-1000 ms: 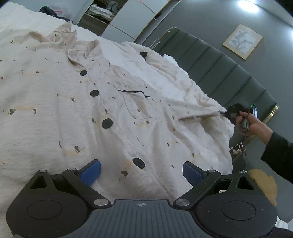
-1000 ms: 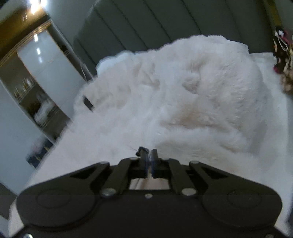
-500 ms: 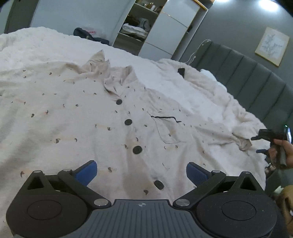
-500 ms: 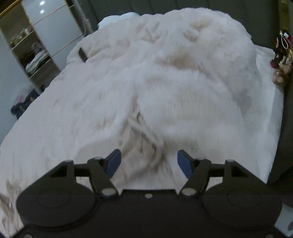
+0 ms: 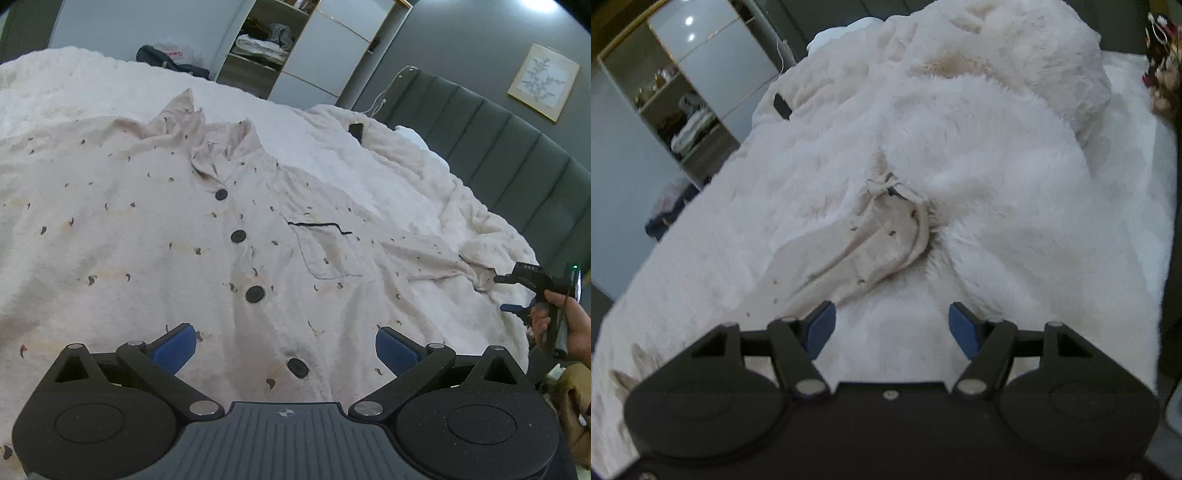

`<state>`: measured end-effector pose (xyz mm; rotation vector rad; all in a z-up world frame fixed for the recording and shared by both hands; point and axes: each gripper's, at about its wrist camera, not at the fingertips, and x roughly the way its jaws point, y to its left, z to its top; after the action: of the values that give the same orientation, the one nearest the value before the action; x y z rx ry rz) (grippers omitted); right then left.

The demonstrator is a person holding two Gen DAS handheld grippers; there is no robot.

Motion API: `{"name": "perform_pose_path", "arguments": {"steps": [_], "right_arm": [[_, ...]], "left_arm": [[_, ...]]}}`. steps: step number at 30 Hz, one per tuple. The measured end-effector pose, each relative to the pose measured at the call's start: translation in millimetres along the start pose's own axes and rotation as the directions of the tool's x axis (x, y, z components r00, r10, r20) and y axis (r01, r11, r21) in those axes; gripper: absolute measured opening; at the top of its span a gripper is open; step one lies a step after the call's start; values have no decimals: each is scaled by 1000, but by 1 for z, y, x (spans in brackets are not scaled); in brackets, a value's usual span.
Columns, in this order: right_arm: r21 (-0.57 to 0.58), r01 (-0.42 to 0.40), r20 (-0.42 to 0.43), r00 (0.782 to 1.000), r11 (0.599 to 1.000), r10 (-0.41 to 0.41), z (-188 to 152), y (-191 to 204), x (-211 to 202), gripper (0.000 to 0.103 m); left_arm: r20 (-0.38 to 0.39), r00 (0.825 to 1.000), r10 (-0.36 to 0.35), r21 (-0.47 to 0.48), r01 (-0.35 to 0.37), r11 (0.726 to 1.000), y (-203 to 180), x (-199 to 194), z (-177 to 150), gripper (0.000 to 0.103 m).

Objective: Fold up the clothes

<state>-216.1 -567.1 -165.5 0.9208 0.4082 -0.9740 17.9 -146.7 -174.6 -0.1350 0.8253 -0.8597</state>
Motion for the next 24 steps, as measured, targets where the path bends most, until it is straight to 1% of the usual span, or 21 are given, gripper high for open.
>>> {"name": "perform_pose_path", "arguments": {"steps": [1,3,4,5,7,9,11,14,16,18,20,21,22,23,24], "right_arm": [[-1,1,6,1000,1000,-1,1,1,1,64],[-8,61,33,998,998,-61,3,6,-1,63],[1,66,34,997,998,-66,3,6,-1,62],[41,64,39,997,997,-66,6,4,-1,61],[93,53,41,998,994,-57,10,0,0,61],[138,29,24,999,990,-33,14,-3,6,61],[174,30,12,999,984,-33,16,-4,18,60],[215,30,27,999,976,-36,18,-2,36,60],[228,37,44,998,973,-49,20,0,47,60],[263,68,72,993,962,-90,23,2,66,60],[300,86,93,988,950,-119,24,1,82,60],[312,89,100,987,946,-126,25,1,89,59],[318,90,107,986,944,-130,25,1,91,55],[337,89,123,983,937,-138,25,-1,97,51],[350,91,118,983,932,-140,26,-3,103,32]], "left_arm": [[-17,1000,-6,-3,6,1000,1,2,0,103],[-57,998,-26,-17,25,1000,4,7,0,103],[-88,995,-49,-37,46,998,7,11,0,103],[-96,994,-61,-49,56,997,9,13,0,103],[-101,993,-63,-62,57,996,11,15,-2,103],[-106,993,-53,-52,48,998,10,18,-4,103],[-111,993,-48,-45,43,998,10,20,-5,103],[-117,992,-47,-43,42,998,10,24,-6,103],[-118,992,-49,-37,44,998,11,25,-6,103],[-114,992,-60,-31,56,998,10,24,-4,103],[-86,992,-98,-29,96,995,9,15,2,103],[-56,992,-116,-36,114,993,9,7,6,103],[-21,992,-125,-42,124,991,9,-1,11,103],[37,994,-102,-48,104,993,9,-13,17,103],[113,993,-40,-57,46,997,9,-28,24,103]]}}
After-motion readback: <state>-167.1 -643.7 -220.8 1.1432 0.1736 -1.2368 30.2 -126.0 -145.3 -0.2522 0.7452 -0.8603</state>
